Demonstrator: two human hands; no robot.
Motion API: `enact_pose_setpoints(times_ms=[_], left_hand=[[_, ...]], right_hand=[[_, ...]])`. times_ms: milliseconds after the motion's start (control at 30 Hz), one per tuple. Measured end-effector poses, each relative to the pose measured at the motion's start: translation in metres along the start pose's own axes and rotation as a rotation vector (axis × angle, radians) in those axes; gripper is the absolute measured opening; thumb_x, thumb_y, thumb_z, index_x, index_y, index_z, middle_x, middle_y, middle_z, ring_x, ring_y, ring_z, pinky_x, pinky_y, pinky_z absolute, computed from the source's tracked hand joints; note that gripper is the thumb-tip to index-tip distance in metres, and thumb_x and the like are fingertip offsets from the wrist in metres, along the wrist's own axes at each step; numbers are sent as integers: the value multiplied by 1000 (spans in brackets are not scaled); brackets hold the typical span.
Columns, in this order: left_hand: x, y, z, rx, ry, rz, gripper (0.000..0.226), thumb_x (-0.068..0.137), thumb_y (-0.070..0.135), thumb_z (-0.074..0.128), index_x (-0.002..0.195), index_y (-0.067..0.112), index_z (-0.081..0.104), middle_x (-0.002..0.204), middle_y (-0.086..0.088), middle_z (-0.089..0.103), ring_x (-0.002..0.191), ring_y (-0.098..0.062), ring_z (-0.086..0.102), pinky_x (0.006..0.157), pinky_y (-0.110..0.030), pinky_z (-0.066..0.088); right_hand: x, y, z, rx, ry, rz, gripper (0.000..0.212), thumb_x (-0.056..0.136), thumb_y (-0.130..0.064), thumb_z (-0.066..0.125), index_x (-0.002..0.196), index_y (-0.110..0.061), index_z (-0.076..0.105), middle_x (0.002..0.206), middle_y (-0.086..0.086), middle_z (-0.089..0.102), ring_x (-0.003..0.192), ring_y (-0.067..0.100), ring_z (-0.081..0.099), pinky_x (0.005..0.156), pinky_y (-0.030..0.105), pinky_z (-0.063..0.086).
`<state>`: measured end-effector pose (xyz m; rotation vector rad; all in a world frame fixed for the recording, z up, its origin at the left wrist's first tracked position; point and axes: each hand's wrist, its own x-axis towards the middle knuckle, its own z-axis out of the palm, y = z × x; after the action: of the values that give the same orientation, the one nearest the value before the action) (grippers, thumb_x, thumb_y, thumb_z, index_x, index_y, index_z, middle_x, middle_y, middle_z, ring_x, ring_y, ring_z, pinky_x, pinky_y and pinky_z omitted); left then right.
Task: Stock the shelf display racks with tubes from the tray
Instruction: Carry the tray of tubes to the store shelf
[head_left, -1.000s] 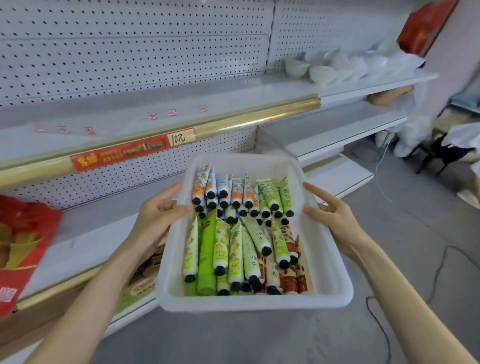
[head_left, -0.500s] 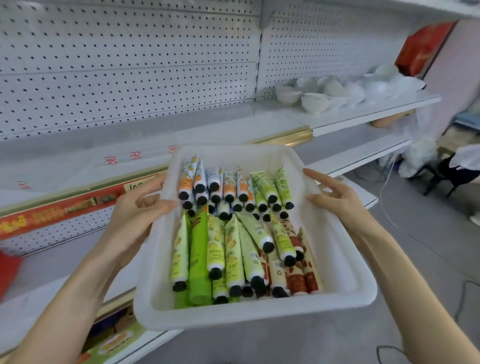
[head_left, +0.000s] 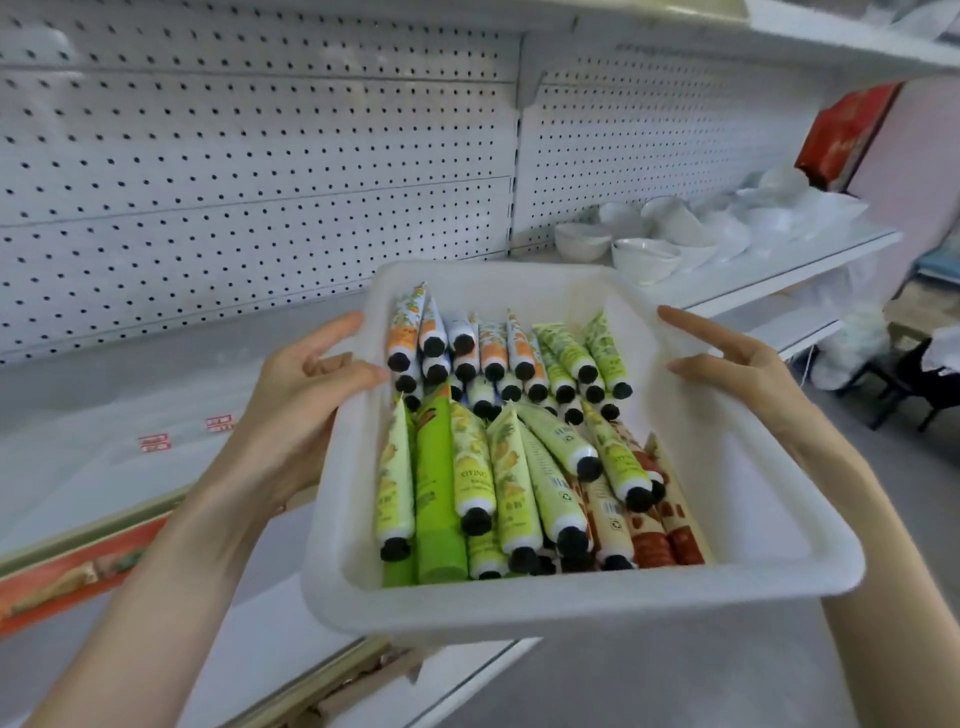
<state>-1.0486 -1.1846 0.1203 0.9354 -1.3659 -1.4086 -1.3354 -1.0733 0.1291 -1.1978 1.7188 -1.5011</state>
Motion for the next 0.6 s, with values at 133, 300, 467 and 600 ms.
enact_pose_setpoints(times_ms=[133,300,467,600], left_hand=[[33,-1,12,49,13,18,50,82,-1,60,125,24,57,76,-7,70,54,-15,60,46,-20,49],[81,-3,34,58,106,38,51,81,-2,61,127,21,55,73,1,71,54,-11,62,47,-16,48],[128,-7,63,73,204,58,51,80,-3,61,127,18,56,85,-4,66,52,-8,62,43,-17,47],[166,-15,79,54,292,61,48,81,-3,60,124,17,56,86,-5,62,49,-5,61,42,-15,45]], right_hand=[[44,8,-4,-8,-34,-10,45,87,4,52,126,-19,57,84,-11,62,57,-11,61,52,2,42],[117,19,-13,14,-94,-23,44,87,2,54,123,-23,59,71,-10,68,58,-2,64,55,8,47],[197,31,-22,72,-149,-24,46,86,-1,57,125,-23,58,89,-4,66,63,-1,65,59,9,50],[261,38,-21,97,-198,2,42,86,1,56,124,-15,53,88,-6,60,53,-8,61,48,6,45]])
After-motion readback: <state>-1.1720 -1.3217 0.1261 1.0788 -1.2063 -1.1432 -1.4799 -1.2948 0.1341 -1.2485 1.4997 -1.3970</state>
